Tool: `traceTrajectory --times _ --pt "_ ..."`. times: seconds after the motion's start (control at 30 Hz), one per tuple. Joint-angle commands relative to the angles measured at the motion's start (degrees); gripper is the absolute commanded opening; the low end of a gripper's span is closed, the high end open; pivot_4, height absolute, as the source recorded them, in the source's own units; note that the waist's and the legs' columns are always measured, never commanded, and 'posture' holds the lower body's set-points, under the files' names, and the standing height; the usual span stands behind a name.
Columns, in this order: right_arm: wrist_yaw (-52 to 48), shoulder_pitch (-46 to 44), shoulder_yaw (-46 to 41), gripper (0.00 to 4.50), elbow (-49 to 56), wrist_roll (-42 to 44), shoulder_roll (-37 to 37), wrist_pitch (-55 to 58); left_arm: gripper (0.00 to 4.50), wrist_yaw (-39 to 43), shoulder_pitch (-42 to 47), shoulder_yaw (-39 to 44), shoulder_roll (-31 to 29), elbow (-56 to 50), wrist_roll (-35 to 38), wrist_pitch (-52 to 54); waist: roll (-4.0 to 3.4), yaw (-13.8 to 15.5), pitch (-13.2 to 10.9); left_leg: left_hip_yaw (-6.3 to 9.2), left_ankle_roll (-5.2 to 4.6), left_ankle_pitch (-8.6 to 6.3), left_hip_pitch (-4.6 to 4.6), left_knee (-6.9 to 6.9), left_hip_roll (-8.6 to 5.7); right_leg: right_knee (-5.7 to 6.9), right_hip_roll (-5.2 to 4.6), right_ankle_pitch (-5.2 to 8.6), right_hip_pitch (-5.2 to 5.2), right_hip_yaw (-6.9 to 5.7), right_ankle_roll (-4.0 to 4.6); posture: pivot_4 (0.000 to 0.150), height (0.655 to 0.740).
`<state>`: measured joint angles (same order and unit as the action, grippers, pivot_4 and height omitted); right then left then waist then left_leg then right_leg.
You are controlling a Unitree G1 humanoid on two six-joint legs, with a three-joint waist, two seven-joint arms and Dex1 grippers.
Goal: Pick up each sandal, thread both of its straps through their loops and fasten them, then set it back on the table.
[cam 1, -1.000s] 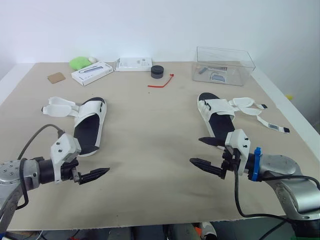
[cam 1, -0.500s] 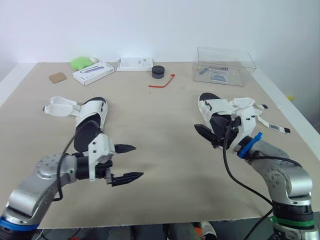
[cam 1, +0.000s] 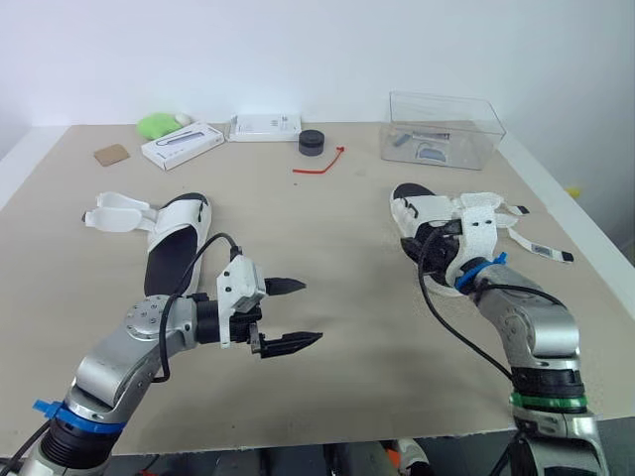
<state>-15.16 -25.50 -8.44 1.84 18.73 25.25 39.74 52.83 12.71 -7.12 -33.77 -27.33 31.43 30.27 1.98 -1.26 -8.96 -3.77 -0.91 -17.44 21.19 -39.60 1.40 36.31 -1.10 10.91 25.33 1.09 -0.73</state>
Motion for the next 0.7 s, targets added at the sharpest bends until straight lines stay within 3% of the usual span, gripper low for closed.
traceTrajectory --times 0.03,0.3,0.63,0.7 --pt "-0.4 -3.2 0.5 4.5 -4.0 -2.2 -0.5 -5.0 4.46 -0.5 0.0 0.7 0.1 -0.5 -0.4 -1.3 0.0 0.0 0.0 0.0 0.0 0.0 0.0 0.0 0.0 0.0 0.0 0.0 0.0 0.0 0.0 0.15 0.74" --pt "-2.6 -9.3 4.0 4.5 -16.8 -8.0 -1.9 -16.4 4.46 -1.5 -1.5 2.0 0.4 -0.1 -1.3 -4.2 -0.01 -0.1 0.0 -0.02 0.0 0.0 0.01 0.0 0.01 -0.01 0.0 0.0 0.01 0.01 -0.01 0.15 0.74" --pt "-7.1 -12.0 6.5 0.51 -25.0 -11.3 -3.0 -26.0 4.5 -3.1 -2.9 4.3 0.7 0.4 -2.8 -8.0 -0.01 -0.3 0.0 -0.09 0.01 0.01 -0.03 0.0 0.04 -0.01 0.01 -0.06 0.01 0.04 0.02 0.15 0.74" --pt "-10.1 -11.9 7.4 0.11 -25.0 -11.4 -2.4 -27.6 4.5 -3.6 -2.6 4.6 0.7 0.5 -2.8 -8.0 -0.01 -0.3 0.0 -0.08 0.02 0.02 -0.03 0.0 0.04 -0.01 0.01 -0.07 0.0 0.05 0.02 0.15 0.74"
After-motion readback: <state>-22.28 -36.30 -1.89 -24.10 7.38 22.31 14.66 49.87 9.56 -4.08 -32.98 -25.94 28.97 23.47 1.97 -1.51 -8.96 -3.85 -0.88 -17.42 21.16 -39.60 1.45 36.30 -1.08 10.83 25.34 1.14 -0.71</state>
